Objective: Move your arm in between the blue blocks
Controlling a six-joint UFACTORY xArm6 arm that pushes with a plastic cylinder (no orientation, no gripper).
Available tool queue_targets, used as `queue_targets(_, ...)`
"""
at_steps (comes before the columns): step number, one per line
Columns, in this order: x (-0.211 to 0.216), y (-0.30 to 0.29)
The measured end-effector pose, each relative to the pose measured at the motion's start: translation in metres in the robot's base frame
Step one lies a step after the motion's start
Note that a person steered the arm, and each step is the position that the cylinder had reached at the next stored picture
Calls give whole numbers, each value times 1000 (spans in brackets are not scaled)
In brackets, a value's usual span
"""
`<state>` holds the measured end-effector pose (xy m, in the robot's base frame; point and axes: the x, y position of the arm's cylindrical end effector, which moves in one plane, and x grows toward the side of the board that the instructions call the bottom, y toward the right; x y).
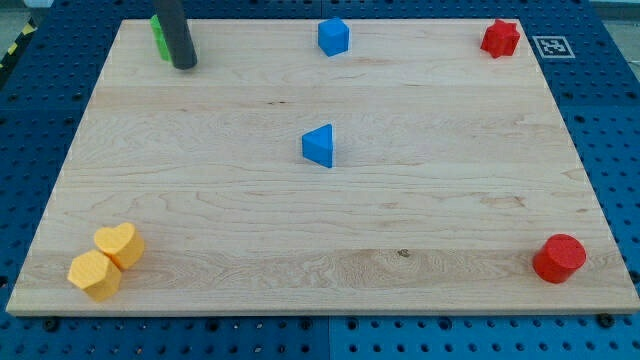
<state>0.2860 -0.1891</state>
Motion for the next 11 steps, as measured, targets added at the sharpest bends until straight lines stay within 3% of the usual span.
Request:
queue_targets(4, 17, 2)
queue_targets(5, 26, 51)
queue_targets(7, 27, 84)
queue_targets(8, 38, 135)
queue_targets(11, 70, 201)
